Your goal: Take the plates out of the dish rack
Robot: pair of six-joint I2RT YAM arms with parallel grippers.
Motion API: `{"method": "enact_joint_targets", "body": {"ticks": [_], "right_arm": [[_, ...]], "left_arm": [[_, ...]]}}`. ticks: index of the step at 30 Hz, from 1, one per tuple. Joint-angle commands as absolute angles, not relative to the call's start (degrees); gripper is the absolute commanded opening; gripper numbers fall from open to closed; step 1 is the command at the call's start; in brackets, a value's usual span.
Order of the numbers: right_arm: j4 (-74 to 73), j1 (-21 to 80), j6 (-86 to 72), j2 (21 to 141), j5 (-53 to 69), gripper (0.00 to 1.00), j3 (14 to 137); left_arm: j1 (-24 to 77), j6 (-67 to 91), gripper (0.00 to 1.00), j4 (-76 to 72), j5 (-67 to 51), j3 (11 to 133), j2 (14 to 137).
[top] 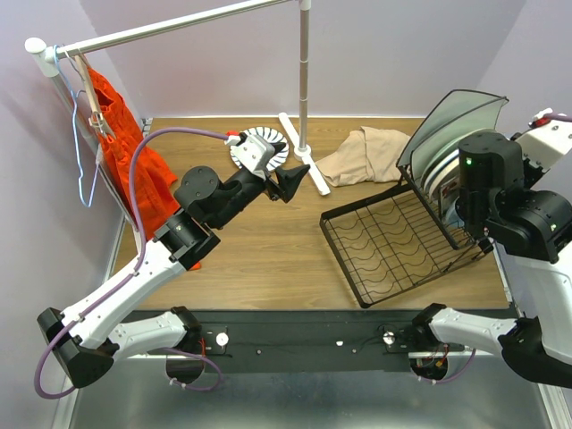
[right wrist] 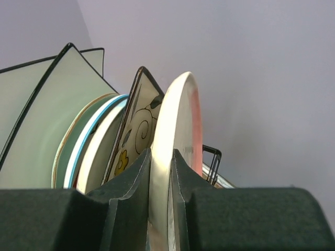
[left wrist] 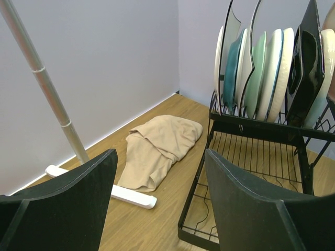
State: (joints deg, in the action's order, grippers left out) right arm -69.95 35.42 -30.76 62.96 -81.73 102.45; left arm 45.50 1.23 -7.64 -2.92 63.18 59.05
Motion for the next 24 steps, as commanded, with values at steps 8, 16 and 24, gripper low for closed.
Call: {"method": "enact_joint_targets", "body": {"ticks": [8, 16, 24], "right_arm": [[-67.1, 35.9, -25.0, 63.3, -80.3, 0.01, 110.0], [-66.9, 35.9, -24.3, 63.9, -78.9, 0.01, 111.4], [-66.8, 35.9, -22.1, 65.0, -78.2, 0.01, 114.8]], "left_arm": [[45.8, 0.3, 0.77, -9.1, -0.9, 62.4, 57.4], [45.8, 0.3, 0.77, -9.1, -0.8, 62.4, 57.1], [45.8, 0.4, 0.77, -9.3, -1.1, 62.3, 57.3]]}}
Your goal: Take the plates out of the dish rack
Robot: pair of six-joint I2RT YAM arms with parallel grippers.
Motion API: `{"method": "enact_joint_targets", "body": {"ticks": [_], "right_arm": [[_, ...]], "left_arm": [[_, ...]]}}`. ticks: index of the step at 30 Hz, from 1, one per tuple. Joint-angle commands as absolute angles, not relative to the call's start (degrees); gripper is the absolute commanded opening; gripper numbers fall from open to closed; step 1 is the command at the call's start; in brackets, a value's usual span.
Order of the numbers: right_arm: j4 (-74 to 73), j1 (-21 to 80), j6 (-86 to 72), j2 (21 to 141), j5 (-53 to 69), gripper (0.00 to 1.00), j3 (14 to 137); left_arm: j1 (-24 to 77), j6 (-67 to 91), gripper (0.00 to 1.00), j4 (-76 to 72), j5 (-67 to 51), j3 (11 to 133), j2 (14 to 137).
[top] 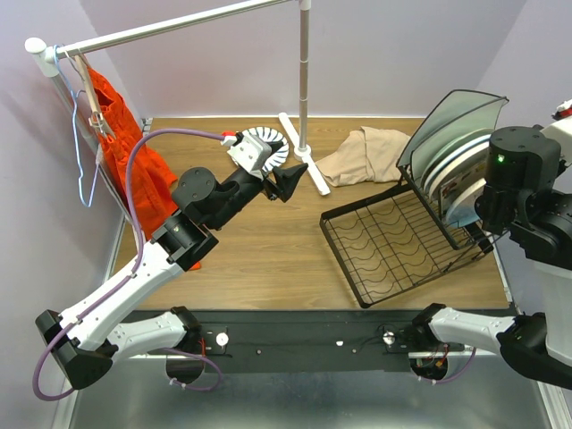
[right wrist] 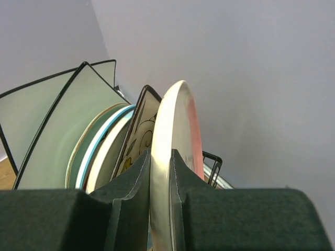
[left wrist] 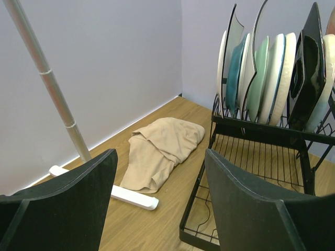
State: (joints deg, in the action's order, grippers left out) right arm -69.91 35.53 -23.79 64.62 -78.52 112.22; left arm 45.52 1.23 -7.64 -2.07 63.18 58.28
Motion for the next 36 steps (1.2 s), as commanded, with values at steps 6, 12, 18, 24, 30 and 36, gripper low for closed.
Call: {"method": "enact_joint_targets", "body": {"ticks": [6, 12, 18, 24, 30, 36], "right_arm": [[-66.8, 35.9, -21.6, 64.8, -77.6, 0.01, 115.6], [-66.8, 35.9, -19.1, 66.4, -76.7, 0.01, 118.6], [-66.4, 35.9, -17.8, 68.5, -76.0, 0.01, 117.9], [-65.7, 35.9, -15.6, 70.1, -77.4, 0.01, 118.2], [-65.4, 35.9, -13.2, 72.3, -80.2, 0.01, 117.7], [-64.9, 35.9, -10.8, 73.7, -81.6, 0.01, 117.8]], "left_arm": [[45.8, 0.4, 0.77, -9.1, -2.0, 62.6, 58.3], [45.8, 0.4, 0.77, -9.2, -2.0, 62.6, 57.9], [45.7, 0.3, 0.77, -9.1, -1.8, 62.6, 57.5], [45.7, 0.4, 0.77, -9.2, -1.8, 62.6, 57.0], [45.8, 0.3, 0.77, -9.2, -1.7, 62.6, 56.7], [45.8, 0.3, 0.77, -9.2, -1.5, 62.5, 56.4]]}}
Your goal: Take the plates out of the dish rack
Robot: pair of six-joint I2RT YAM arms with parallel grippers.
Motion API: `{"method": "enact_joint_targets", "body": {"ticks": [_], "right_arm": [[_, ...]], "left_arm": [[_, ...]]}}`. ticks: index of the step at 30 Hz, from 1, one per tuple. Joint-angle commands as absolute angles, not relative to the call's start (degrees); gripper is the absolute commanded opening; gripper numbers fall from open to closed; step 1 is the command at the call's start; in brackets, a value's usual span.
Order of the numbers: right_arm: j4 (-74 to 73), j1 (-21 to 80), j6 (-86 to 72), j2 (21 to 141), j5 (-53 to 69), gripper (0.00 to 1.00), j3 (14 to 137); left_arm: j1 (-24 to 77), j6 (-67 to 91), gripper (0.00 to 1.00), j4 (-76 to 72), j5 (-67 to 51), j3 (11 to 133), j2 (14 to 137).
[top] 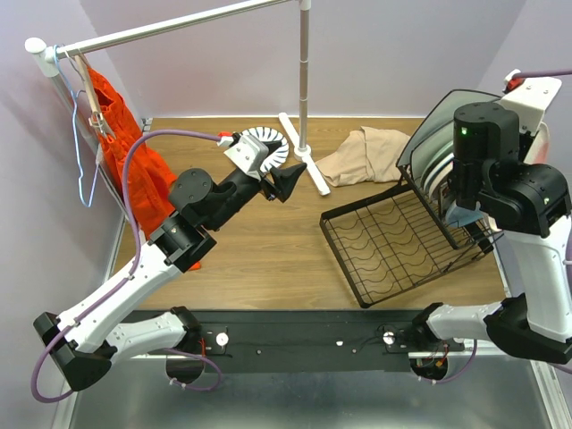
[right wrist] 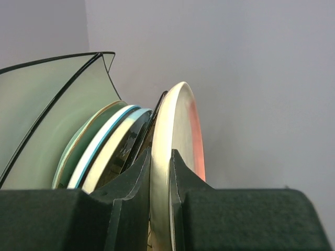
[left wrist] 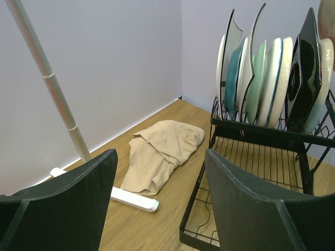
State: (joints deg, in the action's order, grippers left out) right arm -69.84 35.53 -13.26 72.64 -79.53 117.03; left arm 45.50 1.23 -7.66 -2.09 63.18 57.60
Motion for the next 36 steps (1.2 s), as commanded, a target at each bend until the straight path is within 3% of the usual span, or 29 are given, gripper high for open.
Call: {"method": "enact_joint_targets", "body": {"ticks": [1, 16, 29, 36], "right_arm": [[-64.4, 35.8, -9.3, 73.7, -82.7, 0.01, 117.7], [-58.9, 35.9, -0.6, 72.4, -85.2, 0.01, 115.0], [-57.2, 35.9, -0.6, 73.9, -83.3, 0.01, 120.6], [-49.7, 35.9, 9.0, 74.8, -85.3, 0.01, 120.7]], "left_arm": [[45.8, 0.4, 0.77, -9.2, -1.5, 62.5, 56.3], [45.8, 0.3, 0.77, -9.4, -1.3, 62.4, 56.4], [45.7, 0.3, 0.77, -9.4, -1.0, 62.4, 56.8], [45.6, 0.3, 0.77, -9.3, -1.0, 62.4, 56.6]]}}
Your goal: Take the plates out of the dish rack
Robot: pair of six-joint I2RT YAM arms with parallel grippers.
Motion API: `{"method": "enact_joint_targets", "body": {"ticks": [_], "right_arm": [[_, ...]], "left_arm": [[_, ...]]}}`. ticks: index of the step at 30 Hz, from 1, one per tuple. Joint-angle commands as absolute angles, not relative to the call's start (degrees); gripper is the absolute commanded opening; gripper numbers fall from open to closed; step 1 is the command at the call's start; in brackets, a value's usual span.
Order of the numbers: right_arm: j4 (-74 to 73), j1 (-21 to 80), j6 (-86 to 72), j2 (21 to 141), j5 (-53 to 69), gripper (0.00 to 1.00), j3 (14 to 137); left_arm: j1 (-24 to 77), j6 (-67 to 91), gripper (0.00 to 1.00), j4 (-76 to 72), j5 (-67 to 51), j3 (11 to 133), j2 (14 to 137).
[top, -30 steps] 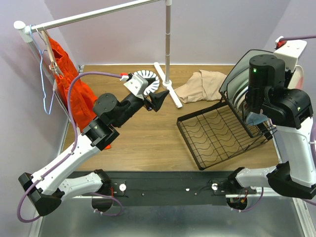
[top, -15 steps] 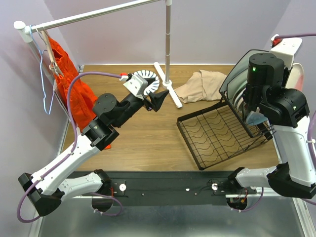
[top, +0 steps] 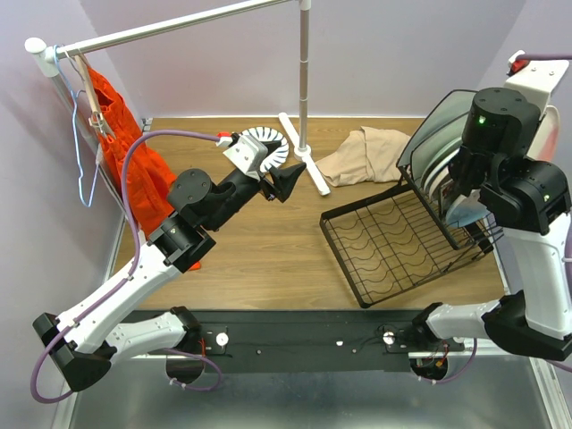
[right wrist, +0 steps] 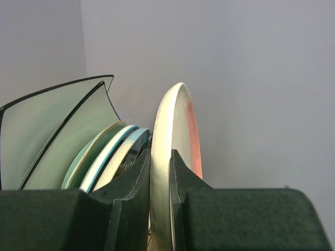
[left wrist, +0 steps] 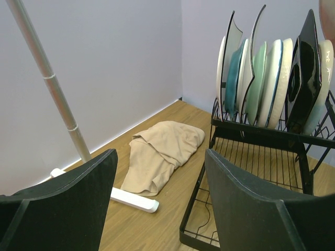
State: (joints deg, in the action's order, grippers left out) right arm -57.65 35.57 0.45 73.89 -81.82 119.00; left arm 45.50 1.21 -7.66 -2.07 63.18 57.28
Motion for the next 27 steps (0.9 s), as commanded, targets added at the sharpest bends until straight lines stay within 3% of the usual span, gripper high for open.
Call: {"method": "enact_joint_targets", "body": {"ticks": [1, 17, 27], "right_arm": [[-48.5, 35.9, 10.1, 74.8, -85.4, 0.01, 120.5], [-17.8, 37.9, 41.4, 76.5, -82.8, 0.01, 114.3], [2.4, 46.0, 64.6, 80.7, -82.7, 0.01, 110.4]], "left_arm": [[45.7, 0.4, 0.77, -9.3, -0.9, 62.4, 56.6], [45.7, 0.9, 0.77, -9.4, -0.7, 62.6, 56.1], [45.7, 1.0, 0.77, -9.0, -0.4, 62.8, 55.7]]}}
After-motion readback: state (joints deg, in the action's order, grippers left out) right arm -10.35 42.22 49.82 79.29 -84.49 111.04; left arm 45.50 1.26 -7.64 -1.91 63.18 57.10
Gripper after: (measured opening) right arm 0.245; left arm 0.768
